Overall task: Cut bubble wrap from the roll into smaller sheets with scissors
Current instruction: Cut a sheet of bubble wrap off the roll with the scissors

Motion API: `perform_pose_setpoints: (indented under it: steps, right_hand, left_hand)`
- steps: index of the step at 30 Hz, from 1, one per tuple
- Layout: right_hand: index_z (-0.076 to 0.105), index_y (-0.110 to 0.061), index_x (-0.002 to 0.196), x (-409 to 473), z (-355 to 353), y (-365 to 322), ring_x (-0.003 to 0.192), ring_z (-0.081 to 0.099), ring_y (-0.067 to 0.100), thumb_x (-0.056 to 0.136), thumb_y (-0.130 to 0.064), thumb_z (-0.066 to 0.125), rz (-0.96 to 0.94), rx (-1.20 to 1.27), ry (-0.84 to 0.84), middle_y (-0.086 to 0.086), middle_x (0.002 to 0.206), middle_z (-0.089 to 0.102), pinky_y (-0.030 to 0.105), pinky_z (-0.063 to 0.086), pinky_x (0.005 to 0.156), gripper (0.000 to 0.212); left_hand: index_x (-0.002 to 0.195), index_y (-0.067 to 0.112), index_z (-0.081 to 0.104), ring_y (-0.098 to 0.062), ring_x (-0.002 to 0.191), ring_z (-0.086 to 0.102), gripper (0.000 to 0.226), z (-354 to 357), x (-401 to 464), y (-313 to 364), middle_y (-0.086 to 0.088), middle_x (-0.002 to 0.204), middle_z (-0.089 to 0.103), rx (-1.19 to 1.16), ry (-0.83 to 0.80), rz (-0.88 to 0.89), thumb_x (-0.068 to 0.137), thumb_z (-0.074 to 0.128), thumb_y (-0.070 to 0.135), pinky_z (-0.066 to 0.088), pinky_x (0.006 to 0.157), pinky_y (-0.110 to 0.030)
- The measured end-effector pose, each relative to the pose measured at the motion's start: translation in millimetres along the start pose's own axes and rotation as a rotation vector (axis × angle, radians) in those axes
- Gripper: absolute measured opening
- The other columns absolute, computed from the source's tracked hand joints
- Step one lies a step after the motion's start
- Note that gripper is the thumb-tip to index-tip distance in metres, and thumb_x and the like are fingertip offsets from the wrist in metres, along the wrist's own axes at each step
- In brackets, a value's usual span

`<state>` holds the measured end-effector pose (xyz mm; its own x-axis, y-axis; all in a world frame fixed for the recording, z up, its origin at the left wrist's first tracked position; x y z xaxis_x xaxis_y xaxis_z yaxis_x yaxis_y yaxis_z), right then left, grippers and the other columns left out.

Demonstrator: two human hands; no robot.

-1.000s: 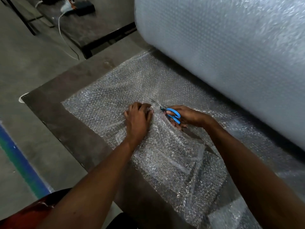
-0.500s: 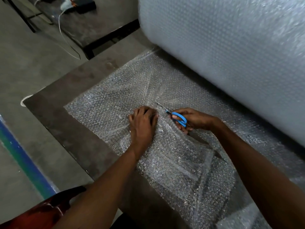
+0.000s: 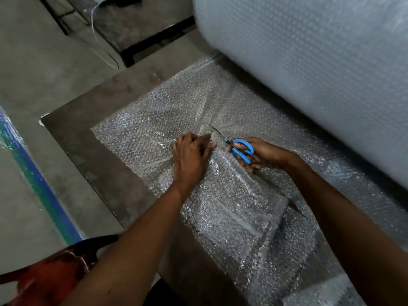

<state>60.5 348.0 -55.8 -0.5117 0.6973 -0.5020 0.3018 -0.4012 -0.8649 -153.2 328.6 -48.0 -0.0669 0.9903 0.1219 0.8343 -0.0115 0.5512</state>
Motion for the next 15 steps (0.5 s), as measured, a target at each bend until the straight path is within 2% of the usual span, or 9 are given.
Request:
perform_pose_setpoints:
  steps: [8, 11, 15]
  right_hand:
    - [0.076, -0.018, 0.093, -4.8, -5.1, 1.7, 0.044, 0.058, 0.026, 0.107, -0.039, 0.055, 0.071, 0.087, -0.029, 0.020, 0.072, 0.062, 0.024, 0.031, 0.038, 0.033]
    - [0.074, -0.012, 0.105, -1.8, -5.9, 4.5, 0.046, 0.060, 0.028, 0.108, -0.038, 0.055, 0.080, 0.123, -0.024, 0.023, 0.074, 0.063, 0.024, 0.032, 0.038, 0.032]
    - [0.070, -0.008, 0.124, 3.0, -1.7, 5.5, 0.050, 0.065, 0.029, 0.110, -0.038, 0.053, 0.103, 0.128, -0.017, 0.027, 0.081, 0.065, 0.024, 0.037, 0.038, 0.037]
  left_hand:
    - [0.129, 0.041, 0.070, -0.012, 0.110, 0.043, 0.037, -1.0, 2.9, -3.2, 0.011, 0.121, 0.064, -0.055, 0.002, -0.029, 0.100, 0.062, 0.063, 0.044, 0.098, -0.045]
    - [0.124, 0.041, 0.070, -0.017, 0.113, 0.049, 0.036, -2.9, 10.7, -2.5, 0.010, 0.120, 0.066, -0.056, -0.022, -0.051, 0.100, 0.061, 0.065, 0.042, 0.097, -0.044]
    - [0.118, 0.038, 0.072, -0.019, 0.116, 0.053, 0.028, -6.5, 23.7, -0.1, 0.008, 0.118, 0.066, -0.073, -0.056, -0.059, 0.099, 0.066, 0.057, 0.044, 0.098, -0.047]
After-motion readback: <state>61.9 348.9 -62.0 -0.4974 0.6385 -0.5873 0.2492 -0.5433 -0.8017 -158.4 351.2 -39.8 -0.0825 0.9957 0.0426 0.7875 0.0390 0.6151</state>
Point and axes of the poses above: each hand's wrist, its own x-axis towards the middle knuckle, its own z-axis out of the palm, y = z × x, the point moved 8 cm from there along x, towards the middle knuckle
